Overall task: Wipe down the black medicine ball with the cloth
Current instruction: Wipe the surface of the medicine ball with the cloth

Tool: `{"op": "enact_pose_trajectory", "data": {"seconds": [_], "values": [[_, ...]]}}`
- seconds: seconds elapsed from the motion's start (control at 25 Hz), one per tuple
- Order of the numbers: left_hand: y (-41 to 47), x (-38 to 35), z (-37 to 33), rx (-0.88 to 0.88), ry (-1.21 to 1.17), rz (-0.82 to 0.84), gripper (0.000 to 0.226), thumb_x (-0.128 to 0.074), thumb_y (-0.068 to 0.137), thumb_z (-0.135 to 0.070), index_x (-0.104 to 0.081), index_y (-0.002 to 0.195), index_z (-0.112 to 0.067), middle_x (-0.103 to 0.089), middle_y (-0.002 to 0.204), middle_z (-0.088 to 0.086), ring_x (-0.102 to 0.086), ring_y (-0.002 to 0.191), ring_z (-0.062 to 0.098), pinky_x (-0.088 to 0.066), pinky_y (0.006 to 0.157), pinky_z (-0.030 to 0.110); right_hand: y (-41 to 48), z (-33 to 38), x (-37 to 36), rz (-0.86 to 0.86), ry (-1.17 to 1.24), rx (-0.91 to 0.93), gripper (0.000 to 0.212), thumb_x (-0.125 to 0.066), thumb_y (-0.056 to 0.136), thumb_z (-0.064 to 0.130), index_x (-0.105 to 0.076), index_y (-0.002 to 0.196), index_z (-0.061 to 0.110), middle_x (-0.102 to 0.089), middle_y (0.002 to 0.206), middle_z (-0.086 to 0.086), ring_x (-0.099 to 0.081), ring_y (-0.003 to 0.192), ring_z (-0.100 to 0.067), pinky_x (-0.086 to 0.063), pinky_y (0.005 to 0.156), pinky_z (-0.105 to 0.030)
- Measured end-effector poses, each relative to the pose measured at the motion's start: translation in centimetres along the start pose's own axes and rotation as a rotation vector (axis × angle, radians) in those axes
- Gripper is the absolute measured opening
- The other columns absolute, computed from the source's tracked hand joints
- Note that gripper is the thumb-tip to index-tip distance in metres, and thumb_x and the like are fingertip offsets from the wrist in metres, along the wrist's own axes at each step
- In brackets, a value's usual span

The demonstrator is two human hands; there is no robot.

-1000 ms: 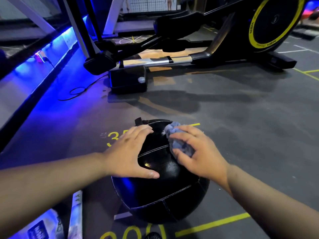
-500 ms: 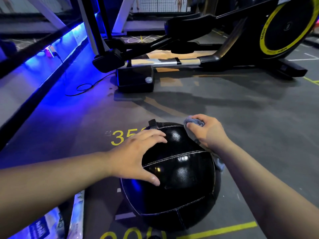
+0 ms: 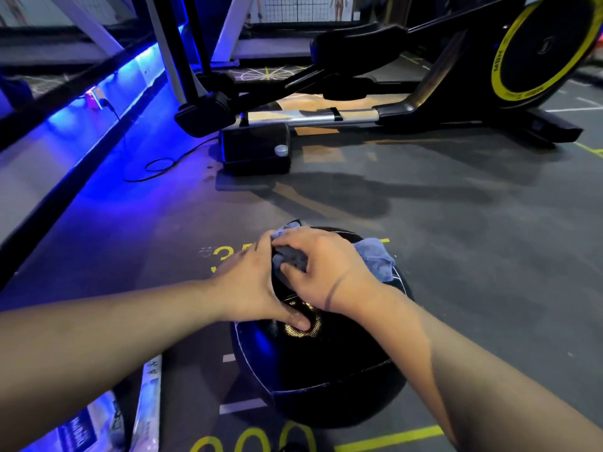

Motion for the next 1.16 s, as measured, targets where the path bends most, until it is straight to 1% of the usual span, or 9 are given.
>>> {"op": "enact_pose_trajectory", "data": {"seconds": [0.12,0.24,0.48,0.56,0.64,0.72,0.88,1.04,1.16], "values": [[-0.3,0.1,-0.6,-0.015,0.047,0.003,0.136,-0.078,0.027,-0.08,-0.019,0.14,-0.03,-0.048,0.14,-0.008,-0.048,0.129,0.021,-0.043,0.101,0.036,-0.3,-3.6,1.7,-0.041,0.044,-0.188,0.043,-0.067,0.073,0.034,-0.065,0.116,0.033,-0.065,0.121,0.016,-0.06,0.111,-0.005,-0.045,0.099,-0.024],[0.1,-0.6,-1.0,-0.03,0.034,0.045,0.137,-0.074,0.029,-0.084,-0.018,0.141,-0.03,-0.041,0.146,-0.014,-0.042,0.135,0.015,-0.036,0.107,0.033,-1.7,-8.2,5.1,-0.14,0.064,-0.42,0.031,-0.072,0.073,0.035,-0.07,0.104,0.036,-0.071,0.097,0.018,-0.063,0.086,0.001,-0.038,0.072,0.002],[0.9,-1.5,-5.4,-0.114,0.044,0.049,0.127,-0.079,0.038,-0.077,-0.026,0.142,-0.025,-0.041,0.147,-0.007,-0.041,0.134,0.019,-0.036,0.107,0.034,-4.7,-15.1,8.9,-0.265,0.201,-0.622,0.026,-0.071,0.067,0.04,-0.072,0.094,0.042,-0.073,0.094,0.018,-0.067,0.092,-0.006,-0.052,0.09,-0.027],[1.0,-2.0,-7.0,-0.155,0.072,0.039,0.127,-0.078,0.038,-0.078,-0.026,0.141,-0.026,-0.041,0.147,-0.007,-0.041,0.134,0.019,-0.036,0.106,0.035,-6.5,-17.2,9.9,-0.361,0.271,-0.706,0.015,-0.072,0.067,0.038,-0.072,0.081,0.046,-0.074,0.091,0.014,-0.069,0.087,-0.009,-0.055,0.087,-0.034],[1.1,-2.8,-8.4,-0.204,0.087,0.036,0.128,-0.077,0.039,-0.079,-0.024,0.142,-0.026,-0.038,0.149,-0.007,-0.04,0.135,0.018,-0.034,0.107,0.036,-8.5,-19.0,10.9,-0.444,0.285,-0.805,0.013,-0.07,0.066,0.037,-0.07,0.072,0.049,-0.075,0.081,0.008,-0.071,0.084,-0.016,-0.057,0.083,-0.038],[1.1,-3.8,-9.7,-0.23,0.059,0.033,0.127,-0.079,0.04,-0.076,-0.023,0.142,-0.026,-0.037,0.149,-0.008,-0.04,0.135,0.016,-0.035,0.106,0.033,-9.9,-19.4,11.6,-0.469,0.186,-0.856,0.016,-0.066,0.067,0.036,-0.072,0.081,0.042,-0.075,0.089,0.009,-0.069,0.095,-0.02,-0.054,0.086,-0.032],[1.2,-4.3,-9.5,-0.217,-0.006,0.006,0.127,-0.082,0.031,-0.074,-0.026,0.136,-0.029,-0.044,0.142,-0.009,-0.045,0.128,0.015,-0.041,0.101,0.03,-9.7,-15.4,11.5,-0.409,-0.106,-0.697,0.028,-0.062,0.078,0.035,-0.069,0.104,0.039,-0.064,0.122,0.025,-0.062,0.111,-0.015,-0.043,0.087,-0.024],[1.3,-3.8,-9.3,-0.209,-0.015,0.002,0.13,-0.085,0.031,-0.072,-0.026,0.138,-0.027,-0.043,0.143,-0.008,-0.043,0.129,0.015,-0.038,0.098,0.027,-7.8,-9.7,9.1,-0.341,-0.237,-0.318,0.03,-0.067,0.08,0.033,-0.071,0.11,0.031,-0.068,0.122,0.012,-0.061,0.113,-0.011,-0.036,0.096,-0.015],[1.1,-3.6,-9.3,-0.203,0.002,0.001,0.133,-0.085,0.031,-0.071,-0.024,0.14,-0.026,-0.043,0.14,-0.01,-0.045,0.127,0.015,-0.038,0.089,0.024,-7.2,-5.5,6.7,-0.284,-0.258,-0.007,0.034,-0.071,0.079,0.027,-0.072,0.112,0.021,-0.07,0.119,0.004,-0.059,0.114,-0.009,-0.04,0.102,-0.019]]}}
Point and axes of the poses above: each hand's wrist, its own y-axis towards the middle knuckle, its own x-axis out of the back of the hand, z = x × y, the point moved 9 cm from there along y, towards the middle knuckle
